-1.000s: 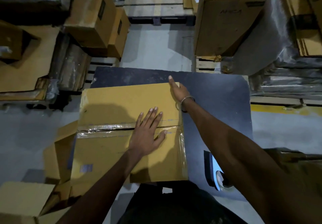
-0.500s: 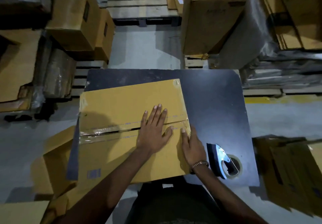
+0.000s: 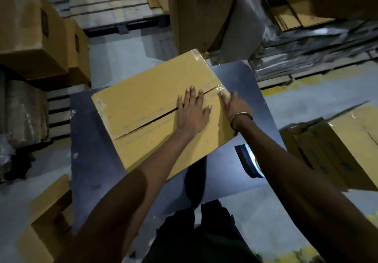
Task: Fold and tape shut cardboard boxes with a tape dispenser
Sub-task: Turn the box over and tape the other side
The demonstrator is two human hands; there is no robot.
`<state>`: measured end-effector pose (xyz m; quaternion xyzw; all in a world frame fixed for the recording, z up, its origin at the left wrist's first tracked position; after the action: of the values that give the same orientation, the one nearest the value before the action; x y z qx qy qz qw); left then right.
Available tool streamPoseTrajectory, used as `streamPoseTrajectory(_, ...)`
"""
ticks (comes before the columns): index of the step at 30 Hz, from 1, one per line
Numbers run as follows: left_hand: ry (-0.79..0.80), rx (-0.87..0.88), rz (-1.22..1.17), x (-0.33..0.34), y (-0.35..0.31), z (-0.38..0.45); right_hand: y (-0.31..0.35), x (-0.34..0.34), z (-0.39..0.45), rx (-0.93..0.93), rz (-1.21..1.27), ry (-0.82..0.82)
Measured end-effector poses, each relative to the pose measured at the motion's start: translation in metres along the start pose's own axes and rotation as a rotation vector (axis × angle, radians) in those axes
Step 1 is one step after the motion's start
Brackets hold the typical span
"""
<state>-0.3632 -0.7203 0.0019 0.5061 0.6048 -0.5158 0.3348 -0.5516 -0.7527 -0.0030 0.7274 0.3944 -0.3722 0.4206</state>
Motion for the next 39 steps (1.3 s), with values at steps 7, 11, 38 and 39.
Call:
streamPoseTrajectory(7,-0.053,0.025,-0.003,0.028,-0.037,-0.094,-0.066,0.009,-0.112,-0.039,0.287,-0.301)
streamPoseTrajectory(11,-0.035,0.164,0.095,0.042,-0.057,-0.122,-0.141,0.043,-0.156,0.137,0.34,-0.434)
streamPoseTrajectory(38,0.092,-0.011,-0.744,0.018,-0.039,-0.101,-0.075,-0.07,-0.192,0.086,0.478,-0.355)
streamPoseTrajectory(39,0.163,-0.07,-1.034,0.01,-0.038,-0.099,-0.054,-0.077,-0.189,0.011,0.562,-0.314)
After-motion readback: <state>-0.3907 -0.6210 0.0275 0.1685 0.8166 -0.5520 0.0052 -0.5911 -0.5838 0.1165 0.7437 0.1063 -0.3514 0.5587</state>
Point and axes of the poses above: each hand's wrist, its own z-axis towards the middle knuckle, its own x-axis out of the palm, y = z × x, the point moved 8 cm from there along z, towards the middle knuckle, and after that the axes turned 4 degrees about y, right-handed, at the moved point
